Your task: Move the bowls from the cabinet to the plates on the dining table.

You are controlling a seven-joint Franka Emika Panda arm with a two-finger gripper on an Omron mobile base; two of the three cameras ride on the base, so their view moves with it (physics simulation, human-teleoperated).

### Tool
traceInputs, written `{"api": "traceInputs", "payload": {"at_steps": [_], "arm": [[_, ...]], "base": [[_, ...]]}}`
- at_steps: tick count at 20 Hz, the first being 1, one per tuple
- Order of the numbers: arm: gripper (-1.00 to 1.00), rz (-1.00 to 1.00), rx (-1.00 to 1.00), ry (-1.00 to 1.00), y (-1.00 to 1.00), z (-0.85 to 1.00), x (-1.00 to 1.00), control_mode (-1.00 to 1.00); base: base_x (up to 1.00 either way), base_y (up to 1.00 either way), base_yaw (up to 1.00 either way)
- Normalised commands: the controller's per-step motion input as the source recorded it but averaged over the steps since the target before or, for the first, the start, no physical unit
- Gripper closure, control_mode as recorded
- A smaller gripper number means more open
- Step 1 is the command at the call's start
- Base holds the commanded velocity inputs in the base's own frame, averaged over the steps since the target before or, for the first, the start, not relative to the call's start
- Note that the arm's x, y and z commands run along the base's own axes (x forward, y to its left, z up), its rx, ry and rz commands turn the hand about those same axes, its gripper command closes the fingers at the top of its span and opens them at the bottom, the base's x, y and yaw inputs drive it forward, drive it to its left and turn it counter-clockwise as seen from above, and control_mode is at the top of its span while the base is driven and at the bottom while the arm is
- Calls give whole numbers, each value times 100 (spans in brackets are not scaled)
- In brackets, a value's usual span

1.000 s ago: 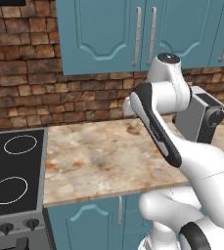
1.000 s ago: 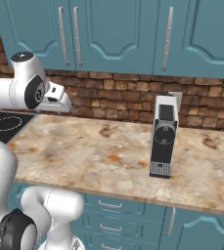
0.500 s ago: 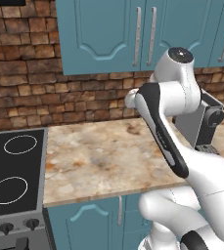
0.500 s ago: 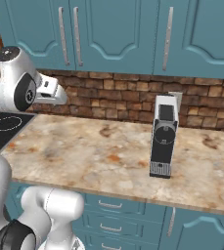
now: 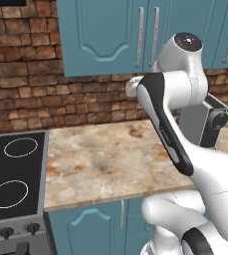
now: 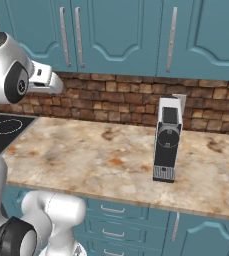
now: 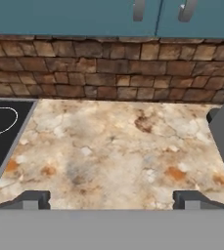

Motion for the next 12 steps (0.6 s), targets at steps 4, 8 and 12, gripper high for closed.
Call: {"api": "traceInputs", "payload": {"at_steps": [4,8,12], "arm": [[-100,0,-1,-6,1,30,17,-100],[-100,0,-1,-10,0,38,33,-100],[-100,0,0,-12,0,43,29,-100]], "base": [[0,0,0],[0,0,0],[0,0,0]]}}
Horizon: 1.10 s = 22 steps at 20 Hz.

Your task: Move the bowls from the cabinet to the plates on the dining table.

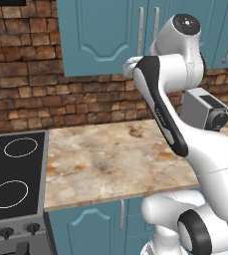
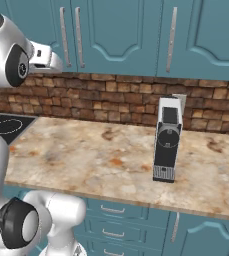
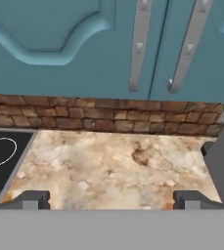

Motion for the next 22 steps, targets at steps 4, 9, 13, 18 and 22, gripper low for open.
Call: {"api": "traceInputs", "payload": {"at_steps": [4,9,13,18,22], "arm": [[-100,0,0,-4,0,51,5,-100],[-100,-1,0,-5,0,0,39,-100],[-100,0,0,0,-7,0,26,-100],[-100,-1,0,-1,-15,0,7,-100],[-100,-2,0,-3,-7,0,13,-100]], "base": [[0,0,0],[0,0,0],[0,0,0],[0,0,0],[0,0,0]]}}
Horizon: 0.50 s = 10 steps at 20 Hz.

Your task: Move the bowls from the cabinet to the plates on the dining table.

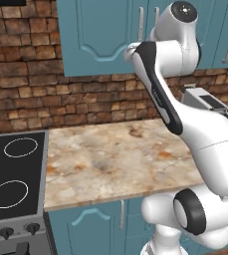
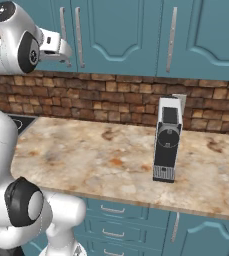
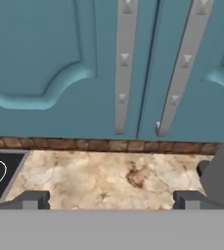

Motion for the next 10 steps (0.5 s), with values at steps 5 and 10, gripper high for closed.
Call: {"api": "traceInputs", "payload": {"at_steps": [5,10], "arm": [[-100,-2,0,-1,-9,0,39,-100],[-100,0,0,0,-1,0,50,-100]], "base": [[0,0,0],[0,0,0]]}}
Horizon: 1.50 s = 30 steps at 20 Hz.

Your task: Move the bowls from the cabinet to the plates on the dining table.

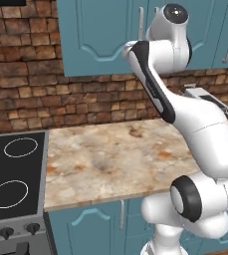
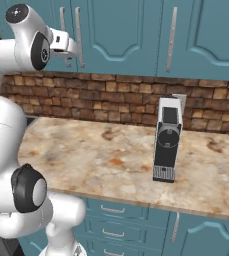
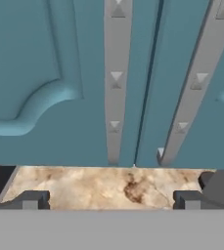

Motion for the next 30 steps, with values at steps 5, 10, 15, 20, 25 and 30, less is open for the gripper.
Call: {"api": "traceInputs", "payload": {"at_steps": [5,10,15,20,25,30], "arm": [[-100,0,0,0,0,3,39,-100],[-100,0,0,0,1,1,29,-100],[-100,-1,0,0,0,-2,36,-100],[-100,0,0,-1,0,-2,40,-100],[-100,0,0,-9,0,-23,38,-100],[100,0,0,0,0,0,12,-100]], "base": [[0,0,0],[0,0,0],[0,0,0],[0,0,0],[0,0,0],[0,0,0]]}}
